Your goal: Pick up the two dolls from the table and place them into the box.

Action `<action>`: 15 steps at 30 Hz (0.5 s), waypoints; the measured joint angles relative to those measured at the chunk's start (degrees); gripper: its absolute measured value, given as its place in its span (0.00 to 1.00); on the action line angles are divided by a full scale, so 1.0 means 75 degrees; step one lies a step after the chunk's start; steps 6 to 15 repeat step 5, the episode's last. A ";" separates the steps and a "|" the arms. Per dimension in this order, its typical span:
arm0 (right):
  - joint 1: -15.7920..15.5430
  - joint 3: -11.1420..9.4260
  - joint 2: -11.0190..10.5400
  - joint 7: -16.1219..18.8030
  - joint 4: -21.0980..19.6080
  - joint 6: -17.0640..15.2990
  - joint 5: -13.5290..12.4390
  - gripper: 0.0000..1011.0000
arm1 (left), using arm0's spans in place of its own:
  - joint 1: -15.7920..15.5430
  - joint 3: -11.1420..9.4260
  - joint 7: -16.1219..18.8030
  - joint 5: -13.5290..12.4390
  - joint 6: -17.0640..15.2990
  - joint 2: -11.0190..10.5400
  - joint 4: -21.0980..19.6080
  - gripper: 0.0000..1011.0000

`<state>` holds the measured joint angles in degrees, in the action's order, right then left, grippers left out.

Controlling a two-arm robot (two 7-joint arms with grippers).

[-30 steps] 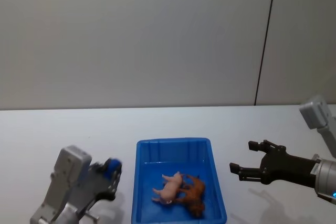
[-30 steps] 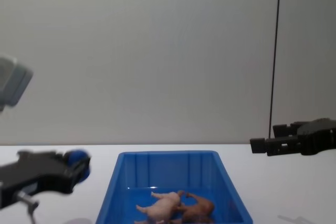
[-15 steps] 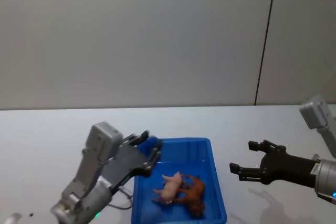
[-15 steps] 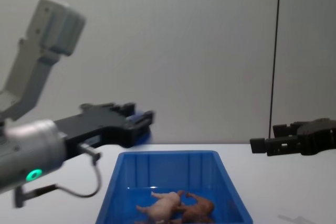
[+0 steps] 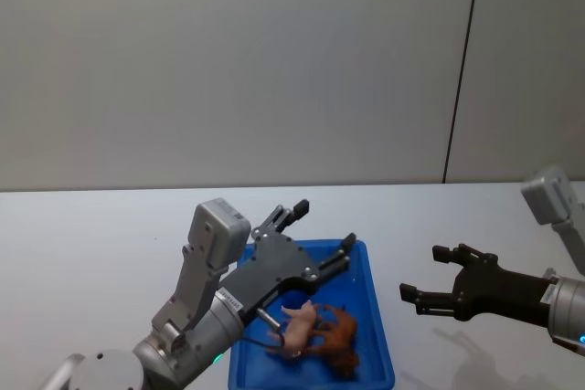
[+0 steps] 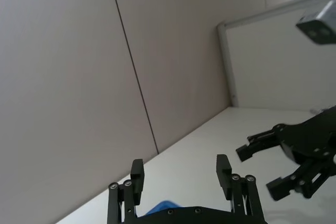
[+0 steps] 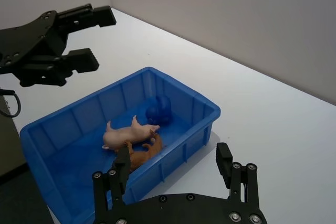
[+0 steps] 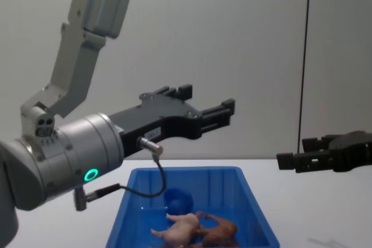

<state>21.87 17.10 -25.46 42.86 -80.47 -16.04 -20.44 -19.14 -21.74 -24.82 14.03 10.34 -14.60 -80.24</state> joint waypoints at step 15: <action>0.0000 0.0000 0.0000 0.0000 0.0000 0.0000 0.0000 0.99 | -0.0025 -0.0015 -0.0184 0.0173 0.0241 0.0036 0.0023 0.96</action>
